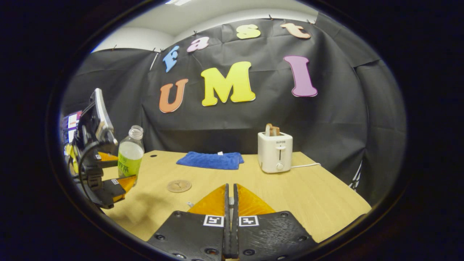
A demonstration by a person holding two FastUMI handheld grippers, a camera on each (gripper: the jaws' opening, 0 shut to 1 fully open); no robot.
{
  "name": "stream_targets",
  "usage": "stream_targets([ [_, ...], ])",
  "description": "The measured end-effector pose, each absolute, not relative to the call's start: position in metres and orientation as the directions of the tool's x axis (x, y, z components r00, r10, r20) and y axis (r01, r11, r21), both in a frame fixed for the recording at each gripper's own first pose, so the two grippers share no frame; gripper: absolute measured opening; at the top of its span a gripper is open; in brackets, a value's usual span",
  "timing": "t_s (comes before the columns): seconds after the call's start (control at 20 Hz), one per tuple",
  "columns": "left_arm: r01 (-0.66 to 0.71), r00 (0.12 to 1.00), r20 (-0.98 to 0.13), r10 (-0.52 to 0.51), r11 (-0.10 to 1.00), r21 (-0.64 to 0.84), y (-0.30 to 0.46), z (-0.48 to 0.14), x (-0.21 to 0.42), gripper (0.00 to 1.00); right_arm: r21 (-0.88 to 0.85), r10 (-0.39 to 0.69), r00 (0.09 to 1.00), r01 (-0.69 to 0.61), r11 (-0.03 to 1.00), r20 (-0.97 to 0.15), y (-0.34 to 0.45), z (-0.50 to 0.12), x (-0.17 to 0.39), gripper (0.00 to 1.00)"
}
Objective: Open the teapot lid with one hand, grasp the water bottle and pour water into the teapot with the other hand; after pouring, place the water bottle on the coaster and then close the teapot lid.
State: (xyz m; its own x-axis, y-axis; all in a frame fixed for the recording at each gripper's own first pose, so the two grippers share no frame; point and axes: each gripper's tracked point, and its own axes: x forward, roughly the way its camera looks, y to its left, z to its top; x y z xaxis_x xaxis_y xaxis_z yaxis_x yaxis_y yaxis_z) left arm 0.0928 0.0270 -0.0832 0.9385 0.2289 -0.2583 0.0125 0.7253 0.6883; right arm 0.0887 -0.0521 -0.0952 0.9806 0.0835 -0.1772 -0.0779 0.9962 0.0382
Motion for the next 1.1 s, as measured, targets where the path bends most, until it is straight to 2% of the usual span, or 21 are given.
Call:
stream_targets([
  [0.3,0.079,0.935,-0.229,0.271,0.469,0.880,0.032,-0.066,0.097,0.72,0.053,0.077,0.979,-0.068,0.996,-0.191,-0.069,-0.104,0.081,0.00],
  [0.6,0.194,0.922,-0.248,0.299,0.198,0.961,0.025,-0.067,0.101,0.73,0.052,0.066,0.978,-0.056,0.997,-0.198,-0.085,-0.112,0.074,0.00],
  [1.1,0.309,0.916,-0.286,0.282,-0.042,0.950,-0.012,-0.075,0.103,0.72,0.069,0.061,0.973,-0.046,0.997,-0.223,-0.107,-0.129,0.066,0.00],
])
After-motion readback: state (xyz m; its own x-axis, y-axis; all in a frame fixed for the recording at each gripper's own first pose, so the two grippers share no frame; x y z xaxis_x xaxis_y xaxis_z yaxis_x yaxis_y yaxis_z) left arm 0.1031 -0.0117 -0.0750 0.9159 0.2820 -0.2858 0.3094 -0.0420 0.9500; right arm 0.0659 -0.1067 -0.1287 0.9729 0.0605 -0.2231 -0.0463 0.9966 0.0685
